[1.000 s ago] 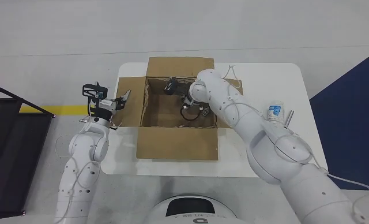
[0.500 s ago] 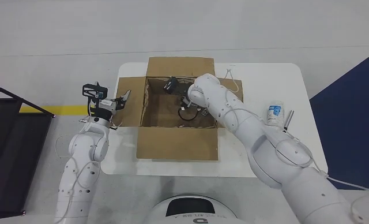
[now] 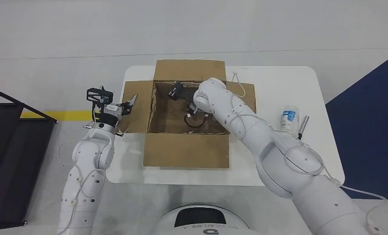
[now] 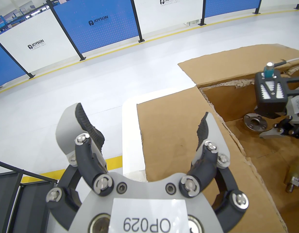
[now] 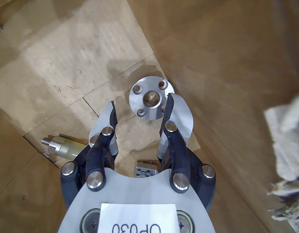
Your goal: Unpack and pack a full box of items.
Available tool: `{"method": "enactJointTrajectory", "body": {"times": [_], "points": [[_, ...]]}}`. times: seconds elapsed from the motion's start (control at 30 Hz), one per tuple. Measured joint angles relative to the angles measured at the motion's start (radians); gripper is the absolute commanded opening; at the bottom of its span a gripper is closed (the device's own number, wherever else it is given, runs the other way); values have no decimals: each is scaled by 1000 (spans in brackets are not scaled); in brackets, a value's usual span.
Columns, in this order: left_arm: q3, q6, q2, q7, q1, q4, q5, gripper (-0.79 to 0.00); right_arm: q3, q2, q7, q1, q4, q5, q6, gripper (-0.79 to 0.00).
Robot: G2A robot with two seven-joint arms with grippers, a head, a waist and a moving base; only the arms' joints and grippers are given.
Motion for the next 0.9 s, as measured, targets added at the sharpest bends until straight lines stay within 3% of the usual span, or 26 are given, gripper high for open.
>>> {"method": "enactJointTrajectory", "body": {"times": [0.07, 0.13, 0.2, 0.33, 0.67, 0.8, 0.9], "points": [[0, 0, 0, 0, 0, 0, 0, 0, -3, -9, -1, 3, 16, 1, -4, -382], [0, 0, 0, 0, 0, 0, 0, 0, -5, -20, -5, 7, 37, 2, -8, -311], [0, 0, 0, 0, 0, 0, 0, 0, -5, -28, -8, 12, 56, 9, -21, 0], [0, 0, 0, 0, 0, 0, 0, 0, 1, -36, 15, 20, 76, 32, -76, 0], [0, 0, 0, 0, 0, 0, 0, 0, 1, -36, 15, 20, 76, 31, -73, 0], [0, 0, 0, 0, 0, 0, 0, 0, 9, -30, -38, 5, 73, 25, -64, 0], [0, 0, 0, 0, 0, 0, 0, 0, 18, -29, -35, 0, 75, 40, -104, 0]]}}
